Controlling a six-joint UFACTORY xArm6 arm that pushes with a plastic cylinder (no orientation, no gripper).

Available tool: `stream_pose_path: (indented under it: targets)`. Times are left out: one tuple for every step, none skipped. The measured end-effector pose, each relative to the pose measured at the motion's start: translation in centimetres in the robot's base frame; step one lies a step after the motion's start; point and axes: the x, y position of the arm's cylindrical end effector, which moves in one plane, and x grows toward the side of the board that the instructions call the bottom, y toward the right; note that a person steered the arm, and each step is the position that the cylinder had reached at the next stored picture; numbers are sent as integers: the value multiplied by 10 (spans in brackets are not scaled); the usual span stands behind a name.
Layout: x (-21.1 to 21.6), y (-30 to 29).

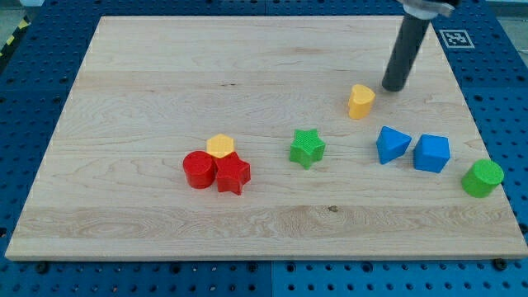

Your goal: Move the yellow heart vertical to the green star

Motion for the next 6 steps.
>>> stream_pose_path:
  targets:
    - [29, -22]
    - [40, -55]
    - [31, -95]
    - [-2, -115]
    - [-38, -119]
    - [-63, -118]
